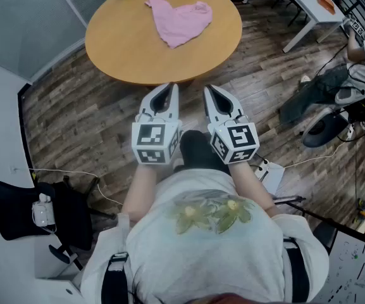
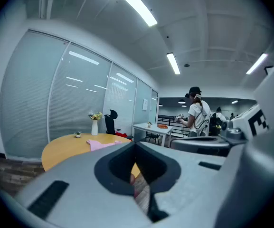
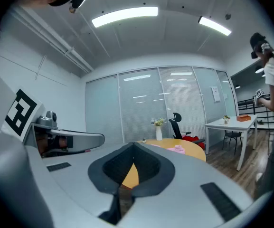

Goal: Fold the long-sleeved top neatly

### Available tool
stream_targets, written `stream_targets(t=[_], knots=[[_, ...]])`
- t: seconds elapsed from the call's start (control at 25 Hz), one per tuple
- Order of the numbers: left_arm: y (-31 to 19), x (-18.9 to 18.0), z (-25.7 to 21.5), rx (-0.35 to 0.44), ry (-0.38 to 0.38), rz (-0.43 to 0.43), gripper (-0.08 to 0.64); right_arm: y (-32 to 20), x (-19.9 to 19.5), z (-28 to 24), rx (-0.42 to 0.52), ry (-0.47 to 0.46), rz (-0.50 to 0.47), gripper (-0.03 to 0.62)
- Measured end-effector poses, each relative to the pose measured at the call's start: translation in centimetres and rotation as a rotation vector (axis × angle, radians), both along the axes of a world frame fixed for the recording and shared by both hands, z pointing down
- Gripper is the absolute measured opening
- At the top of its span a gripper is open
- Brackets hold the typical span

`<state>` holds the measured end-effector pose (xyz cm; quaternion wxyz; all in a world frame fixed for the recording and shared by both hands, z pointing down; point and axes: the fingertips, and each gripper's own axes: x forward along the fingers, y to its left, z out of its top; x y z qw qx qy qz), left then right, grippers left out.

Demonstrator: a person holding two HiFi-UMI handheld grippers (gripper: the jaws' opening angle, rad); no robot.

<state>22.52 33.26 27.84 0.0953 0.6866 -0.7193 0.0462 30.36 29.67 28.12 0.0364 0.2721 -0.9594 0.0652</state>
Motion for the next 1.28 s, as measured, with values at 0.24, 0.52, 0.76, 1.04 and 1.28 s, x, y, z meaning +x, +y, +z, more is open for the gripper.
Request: stream_targets(t=[0.24, 0.52, 0.76, 1.04, 1.28], knots=[[-2.4, 0.2, -0.2, -0.011, -0.015, 0.013, 0.002, -2.5, 0.5, -0.7, 0.016, -0.027, 0.016, 0.018], [-7.7, -0.8, 1.1, -0.036, -0.028, 0.026, 0.002, -7.7, -2.2, 0.2, 0.019, -0.042, -0.027, 0.018], [-12.9, -4.2, 1.2, -0.057, -0.051, 0.013, 0.002, -13.1, -5.5, 1.4, -0.004, -0.013, -0.072, 0.020], [-18.8, -8.2, 2.4, -0.066, 0.000, -0.012, 0.184, -20.6, -9.1, 2.8, -0.060, 0.051, -0.126, 0.214], [-22.2, -12.6, 4.6, -0.125, 0.023, -0.108, 0.249, -26.3, -11.6, 3.9, -0.093, 0.076, -0.170, 0.225]])
